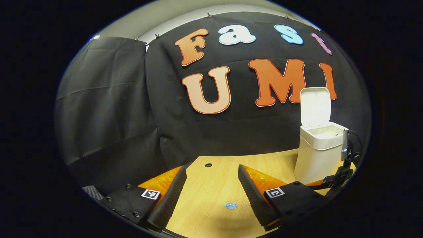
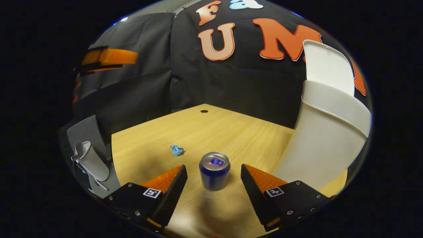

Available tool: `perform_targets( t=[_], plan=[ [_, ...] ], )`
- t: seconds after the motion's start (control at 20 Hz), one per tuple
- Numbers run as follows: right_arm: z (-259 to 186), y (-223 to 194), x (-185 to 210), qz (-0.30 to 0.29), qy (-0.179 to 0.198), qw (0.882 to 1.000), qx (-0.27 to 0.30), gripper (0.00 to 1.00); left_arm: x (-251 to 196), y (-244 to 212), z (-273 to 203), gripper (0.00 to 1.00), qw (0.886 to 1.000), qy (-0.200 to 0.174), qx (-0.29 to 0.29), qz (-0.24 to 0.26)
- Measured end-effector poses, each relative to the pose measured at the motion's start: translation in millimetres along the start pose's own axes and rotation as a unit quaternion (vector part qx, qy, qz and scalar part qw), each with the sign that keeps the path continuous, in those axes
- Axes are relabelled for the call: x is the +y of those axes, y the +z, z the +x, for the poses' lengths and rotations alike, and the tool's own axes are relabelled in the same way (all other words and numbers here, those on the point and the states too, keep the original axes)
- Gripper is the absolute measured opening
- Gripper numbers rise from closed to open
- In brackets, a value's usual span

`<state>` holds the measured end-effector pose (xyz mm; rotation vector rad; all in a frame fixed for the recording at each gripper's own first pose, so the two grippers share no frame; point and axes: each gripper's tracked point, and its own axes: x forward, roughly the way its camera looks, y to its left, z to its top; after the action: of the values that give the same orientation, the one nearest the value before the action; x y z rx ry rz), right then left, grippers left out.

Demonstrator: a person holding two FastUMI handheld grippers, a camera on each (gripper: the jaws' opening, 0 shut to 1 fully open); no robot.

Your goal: Press the lid of the desktop garbage bin to open it, pick up the crumpled paper on the desktop and throw it into the bin, then pick up the pop can on the desktop and drop it into the bin, and finally close the garbage bin lid.

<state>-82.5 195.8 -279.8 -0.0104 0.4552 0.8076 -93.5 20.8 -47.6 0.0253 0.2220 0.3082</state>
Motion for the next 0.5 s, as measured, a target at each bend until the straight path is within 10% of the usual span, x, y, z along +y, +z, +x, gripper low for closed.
perform_targets(
  t=[0.5],
  plan=[
    [17.9,-8.5,-10.2,0.005,-0.012,1.000,0.011,0.98,-29.4,-72.0,48.7,0.99,0.996,-0.042,0.068,-0.032]
  ],
)
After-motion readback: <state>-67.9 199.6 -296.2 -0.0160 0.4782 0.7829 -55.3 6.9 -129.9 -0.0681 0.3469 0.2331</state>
